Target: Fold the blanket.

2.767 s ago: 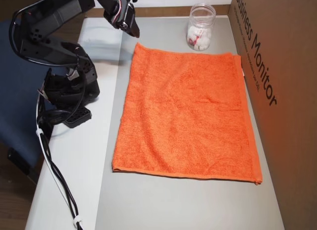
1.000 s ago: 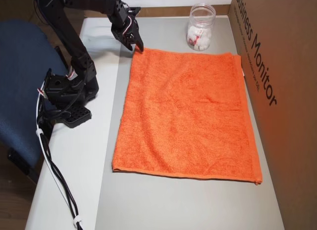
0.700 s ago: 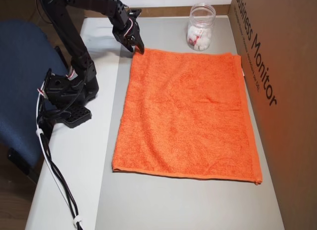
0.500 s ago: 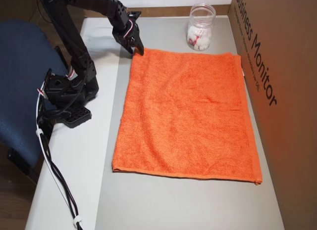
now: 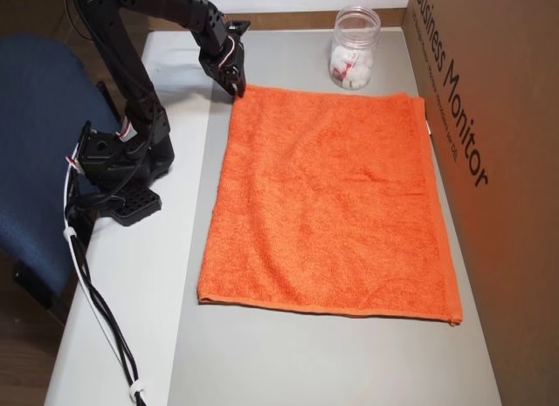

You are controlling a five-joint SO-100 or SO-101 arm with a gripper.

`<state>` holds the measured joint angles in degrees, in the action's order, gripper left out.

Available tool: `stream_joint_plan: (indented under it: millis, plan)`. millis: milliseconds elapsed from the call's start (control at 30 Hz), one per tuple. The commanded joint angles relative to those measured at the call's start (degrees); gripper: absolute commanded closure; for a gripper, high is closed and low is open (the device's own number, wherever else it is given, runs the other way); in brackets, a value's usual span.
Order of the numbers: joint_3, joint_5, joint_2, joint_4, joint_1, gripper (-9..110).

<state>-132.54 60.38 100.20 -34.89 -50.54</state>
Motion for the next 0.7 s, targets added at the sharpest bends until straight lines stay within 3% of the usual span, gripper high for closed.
stream_joint_plan:
  millis: [0,167,400,667]
  plan:
    - [1.58,0.44,0.18,0.35,0.18,101]
    - [1.58,0.44,0.09,0.44,0.18,100]
    - [1.32,0.53,-2.99,6.06,0.09,85]
    - [2.55,6.42,-4.83,5.80,0.26,86]
